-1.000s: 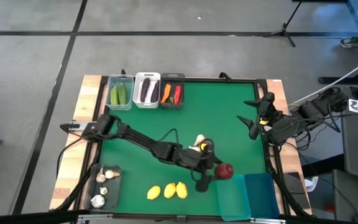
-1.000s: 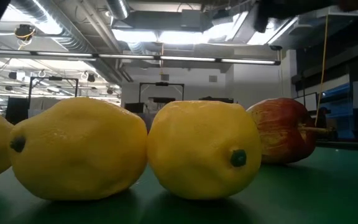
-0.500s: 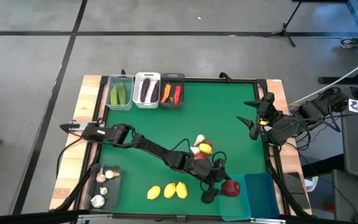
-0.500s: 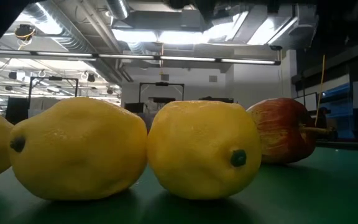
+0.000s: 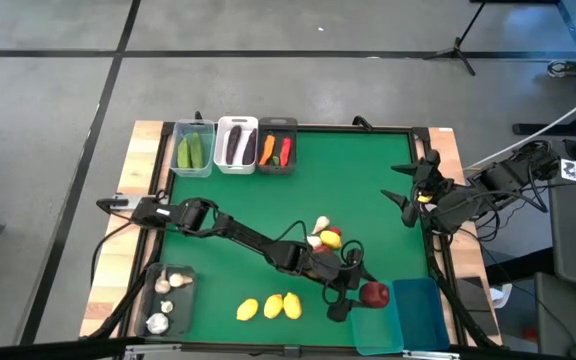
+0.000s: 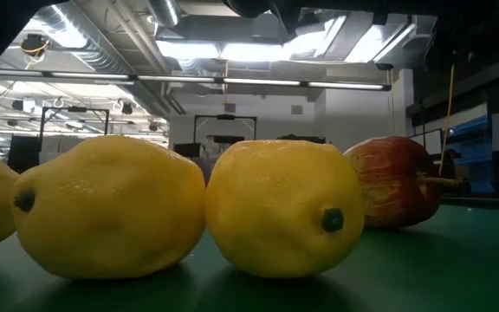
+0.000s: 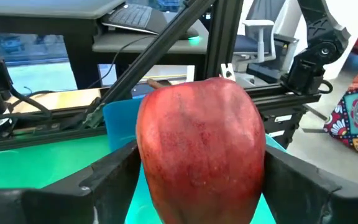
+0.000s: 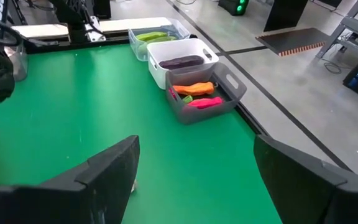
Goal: Sort produce into baskets
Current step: Put the red apple into the green bin
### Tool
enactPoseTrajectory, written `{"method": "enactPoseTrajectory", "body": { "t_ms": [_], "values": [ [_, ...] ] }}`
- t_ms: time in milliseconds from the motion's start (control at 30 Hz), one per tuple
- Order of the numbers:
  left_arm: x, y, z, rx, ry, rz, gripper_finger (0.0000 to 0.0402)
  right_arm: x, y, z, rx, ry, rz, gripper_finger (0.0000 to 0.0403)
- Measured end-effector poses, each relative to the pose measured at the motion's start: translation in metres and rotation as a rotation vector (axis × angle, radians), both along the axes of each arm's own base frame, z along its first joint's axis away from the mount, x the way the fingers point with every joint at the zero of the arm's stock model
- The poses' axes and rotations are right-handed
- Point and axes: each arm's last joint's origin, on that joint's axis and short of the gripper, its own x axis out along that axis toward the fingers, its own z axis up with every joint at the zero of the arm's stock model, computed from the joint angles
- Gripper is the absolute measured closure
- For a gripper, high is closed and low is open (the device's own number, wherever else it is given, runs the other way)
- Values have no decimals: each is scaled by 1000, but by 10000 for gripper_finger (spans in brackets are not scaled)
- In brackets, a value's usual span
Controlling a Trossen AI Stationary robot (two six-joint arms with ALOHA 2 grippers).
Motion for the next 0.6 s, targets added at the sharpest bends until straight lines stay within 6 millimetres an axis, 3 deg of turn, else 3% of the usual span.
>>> {"method": "enactPoseTrajectory", "body": {
  "t_ms": [167, 333, 467, 600],
  "values": [
    [0, 0, 0, 25, -8, -5, 70, 0, 0, -1, -4, 7, 0, 86],
    [-2, 1, 7, 56, -13, -12, 67, 1, 1, -9, -13, 30, 1, 86],
    [-15, 8, 25, 156, 135, -20, 75, 3, 2, -14, -2, 50, 17, 86],
    [-48, 21, 59, 333, 358, -74, 78, 3, 3, -14, 12, 59, 33, 86]
  ]
}}
